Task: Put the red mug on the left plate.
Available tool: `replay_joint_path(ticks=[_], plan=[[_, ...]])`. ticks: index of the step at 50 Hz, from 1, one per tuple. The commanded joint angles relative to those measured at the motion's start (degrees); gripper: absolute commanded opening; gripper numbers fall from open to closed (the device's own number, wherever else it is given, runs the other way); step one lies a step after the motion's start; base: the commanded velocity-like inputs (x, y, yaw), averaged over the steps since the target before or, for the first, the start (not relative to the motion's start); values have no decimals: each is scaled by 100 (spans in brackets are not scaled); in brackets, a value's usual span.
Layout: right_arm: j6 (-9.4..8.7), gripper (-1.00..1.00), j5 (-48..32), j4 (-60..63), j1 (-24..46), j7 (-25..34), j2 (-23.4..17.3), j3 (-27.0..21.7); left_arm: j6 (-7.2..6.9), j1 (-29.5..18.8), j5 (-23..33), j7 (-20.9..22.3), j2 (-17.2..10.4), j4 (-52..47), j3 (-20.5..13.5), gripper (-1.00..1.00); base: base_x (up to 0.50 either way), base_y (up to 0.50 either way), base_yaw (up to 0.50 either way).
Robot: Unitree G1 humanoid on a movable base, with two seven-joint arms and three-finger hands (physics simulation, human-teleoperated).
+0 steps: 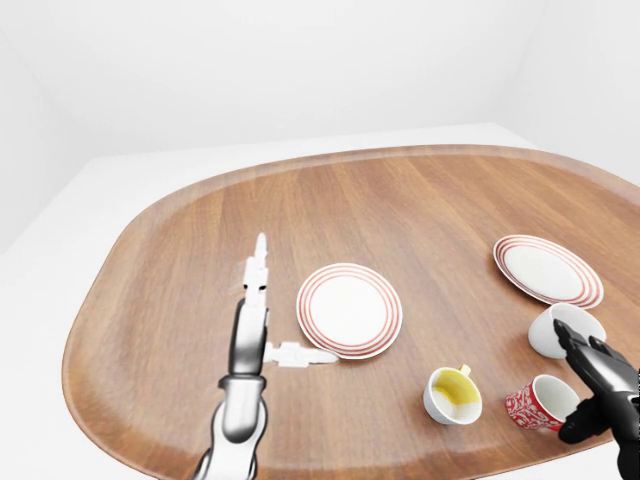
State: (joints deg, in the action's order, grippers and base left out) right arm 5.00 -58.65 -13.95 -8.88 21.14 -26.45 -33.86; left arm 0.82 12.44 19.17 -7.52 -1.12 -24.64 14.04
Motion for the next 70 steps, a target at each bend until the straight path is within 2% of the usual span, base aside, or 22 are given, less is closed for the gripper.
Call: replay_joint_path(ticks=[1,9,61,62,63,64,70], plan=[[0,100,37,-337,61,-280,-104,188,-66,-36,48,-5,10,-6,49,100,0,0,0],[0,100,95,-866,202,-623,-168,489,-89,-54,47,-2,9,-3,48,100,0,0,0],[0,100,296,-1489,323,-920,-365,947,-109,-44,89,-18,7,-15,96,100,0,0,0],[0,82,298,-1489,299,-903,-358,959,-109,-42,88,-21,5,-16,97,100,0,0,0],[0,-17,288,-1482,291,-935,-356,963,-111,-41,87,-24,5,-19,96,100,0,0,0],[0,-100,391,-1395,273,-849,-319,916,-100,-32,78,-25,1,-23,93,100,0,0,0],[0,-100,317,-1299,181,-702,-261,915,-96,-29,77,-29,-2,-24,92,100,0,0,0]])
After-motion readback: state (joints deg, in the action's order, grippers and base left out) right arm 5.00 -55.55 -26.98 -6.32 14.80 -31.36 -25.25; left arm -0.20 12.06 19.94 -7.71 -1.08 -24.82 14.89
